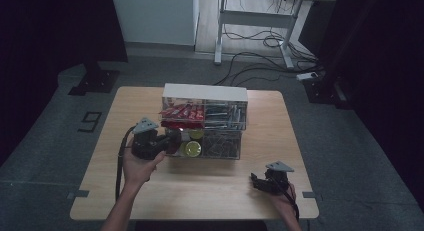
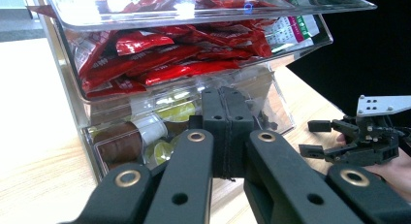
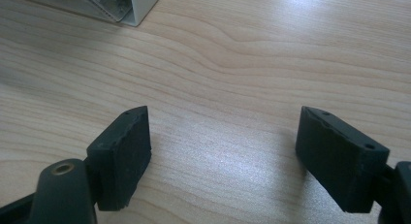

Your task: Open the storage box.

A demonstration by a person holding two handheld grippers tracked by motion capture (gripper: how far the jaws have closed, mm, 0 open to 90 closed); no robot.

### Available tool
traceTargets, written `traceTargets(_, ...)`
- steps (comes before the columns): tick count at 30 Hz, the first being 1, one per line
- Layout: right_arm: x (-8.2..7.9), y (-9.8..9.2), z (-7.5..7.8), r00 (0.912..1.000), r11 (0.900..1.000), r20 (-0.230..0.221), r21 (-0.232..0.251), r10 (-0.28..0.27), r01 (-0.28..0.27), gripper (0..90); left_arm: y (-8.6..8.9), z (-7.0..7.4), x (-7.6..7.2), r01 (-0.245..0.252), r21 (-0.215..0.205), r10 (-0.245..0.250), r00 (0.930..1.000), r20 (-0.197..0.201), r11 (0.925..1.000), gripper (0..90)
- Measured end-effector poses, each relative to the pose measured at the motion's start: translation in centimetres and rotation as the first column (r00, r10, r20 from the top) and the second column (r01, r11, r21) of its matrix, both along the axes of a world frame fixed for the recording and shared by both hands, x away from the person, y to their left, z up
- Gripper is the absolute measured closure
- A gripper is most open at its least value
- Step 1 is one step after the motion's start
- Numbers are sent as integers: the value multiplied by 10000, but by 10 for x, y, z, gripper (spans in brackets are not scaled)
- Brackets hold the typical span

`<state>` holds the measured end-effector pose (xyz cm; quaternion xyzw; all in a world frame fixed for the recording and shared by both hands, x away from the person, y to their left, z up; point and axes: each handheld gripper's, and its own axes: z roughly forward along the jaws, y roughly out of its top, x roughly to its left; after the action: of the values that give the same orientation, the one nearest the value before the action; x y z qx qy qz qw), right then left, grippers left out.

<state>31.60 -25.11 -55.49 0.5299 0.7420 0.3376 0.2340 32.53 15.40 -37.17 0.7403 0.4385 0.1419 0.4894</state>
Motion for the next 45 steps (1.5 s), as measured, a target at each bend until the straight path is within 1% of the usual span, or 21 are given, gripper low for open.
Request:
traceTargets(11,-1,-2,0,10000,10000,22,26,-13,13,220,-10,13,9,106,195,-110,9998,183,9998,900)
traceTargets(19,0,-4,0,10000,10000,33,24,-14,14,220,-15,19,16,69,181,-74,9996,270,9998,900)
traceTargets(28,0,-4,0,10000,10000,38,19,-67,67,220,-18,21,20,64,266,-70,9997,223,9996,900)
traceTargets(33,0,-5,0,10000,10000,38,15,-70,70,220,-17,26,20,-14,179,7,9993,380,9998,900)
traceTargets(38,0,-5,0,10000,10000,50,-1,-65,65,220,-15,29,21,-91,154,84,9990,449,9998,900)
traceTargets(45,0,-5,0,9999,9999,47,1,-105,105,224,-13,33,24,-251,-34,253,9979,590,9997,900)
